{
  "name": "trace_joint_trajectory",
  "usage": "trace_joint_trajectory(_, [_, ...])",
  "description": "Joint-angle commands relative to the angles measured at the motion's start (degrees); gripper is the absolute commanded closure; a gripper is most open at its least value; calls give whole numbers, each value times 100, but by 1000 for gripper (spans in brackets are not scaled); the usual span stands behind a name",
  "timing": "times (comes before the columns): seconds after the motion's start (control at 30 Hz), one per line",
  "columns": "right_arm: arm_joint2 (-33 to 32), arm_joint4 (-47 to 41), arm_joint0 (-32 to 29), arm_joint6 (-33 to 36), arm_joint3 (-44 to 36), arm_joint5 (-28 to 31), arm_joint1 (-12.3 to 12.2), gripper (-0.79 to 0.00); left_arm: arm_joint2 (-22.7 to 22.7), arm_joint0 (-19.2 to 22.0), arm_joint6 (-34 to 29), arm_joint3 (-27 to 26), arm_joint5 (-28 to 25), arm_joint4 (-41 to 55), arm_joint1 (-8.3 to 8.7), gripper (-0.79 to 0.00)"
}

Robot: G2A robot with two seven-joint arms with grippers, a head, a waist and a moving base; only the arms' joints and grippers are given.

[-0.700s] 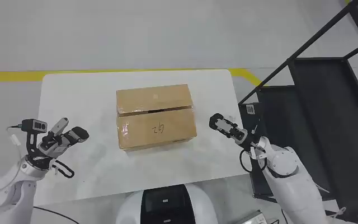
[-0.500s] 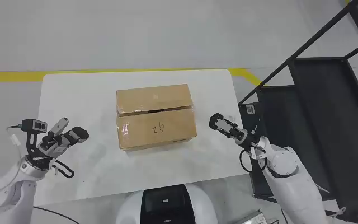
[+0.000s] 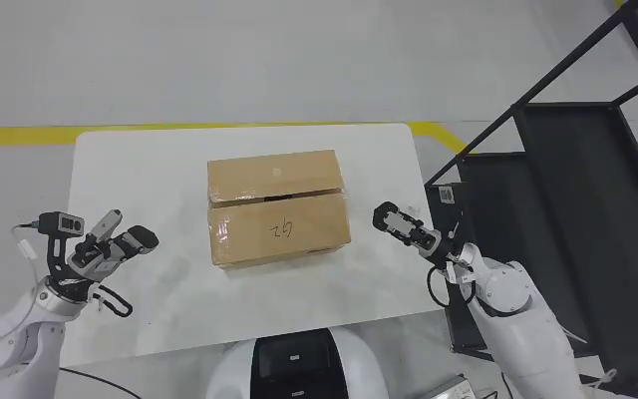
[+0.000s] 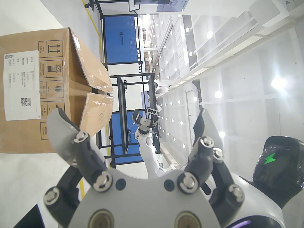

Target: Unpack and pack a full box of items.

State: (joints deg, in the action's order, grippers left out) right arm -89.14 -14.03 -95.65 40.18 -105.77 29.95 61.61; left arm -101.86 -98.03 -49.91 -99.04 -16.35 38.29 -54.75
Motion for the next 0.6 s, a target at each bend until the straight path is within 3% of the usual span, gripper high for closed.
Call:
trace_joint_trajectory(0.0, [0,0,0,0,0,0,0,-784,0,0,0,0,0,0,0,-784])
trace_joint_trajectory(0.27, [-29,197,1,39,-176,-85,-12,-785,0,0,0,0,0,0,0,-785])
trace_joint_trajectory(0.57, [128,514,1002,1884,452,-889,-150,-785,0,0,0,0,0,0,0,-785])
